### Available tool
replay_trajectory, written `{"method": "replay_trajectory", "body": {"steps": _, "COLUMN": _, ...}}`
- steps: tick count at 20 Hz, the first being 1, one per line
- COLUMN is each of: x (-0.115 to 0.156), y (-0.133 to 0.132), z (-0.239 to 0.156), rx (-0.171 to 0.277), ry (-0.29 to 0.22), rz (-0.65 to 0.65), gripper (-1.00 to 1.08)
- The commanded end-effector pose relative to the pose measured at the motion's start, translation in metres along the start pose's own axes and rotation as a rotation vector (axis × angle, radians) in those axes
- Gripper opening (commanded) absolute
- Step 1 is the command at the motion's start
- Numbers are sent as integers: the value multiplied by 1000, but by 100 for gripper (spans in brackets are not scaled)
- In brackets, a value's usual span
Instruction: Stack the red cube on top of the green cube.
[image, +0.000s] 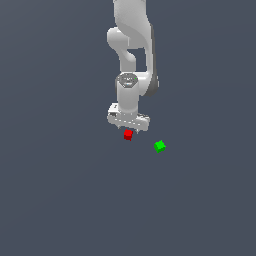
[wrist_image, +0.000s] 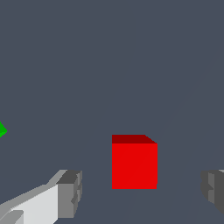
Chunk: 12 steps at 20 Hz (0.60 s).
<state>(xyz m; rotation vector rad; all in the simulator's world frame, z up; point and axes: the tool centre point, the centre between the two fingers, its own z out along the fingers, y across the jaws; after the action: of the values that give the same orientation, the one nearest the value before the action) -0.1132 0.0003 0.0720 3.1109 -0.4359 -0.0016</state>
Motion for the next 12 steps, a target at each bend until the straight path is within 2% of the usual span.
{"method": "replay_trajectory", "body": {"steps": 1, "x": -2, "y": 0, "z": 2, "rx": 0, "ry": 1, "rz": 7, "gripper": 100}}
{"method": "replay_trajectory", "body": {"steps": 12, "x": -2, "y": 0, "z": 23, "rx": 0, "ry": 0, "rz": 5, "gripper": 100}}
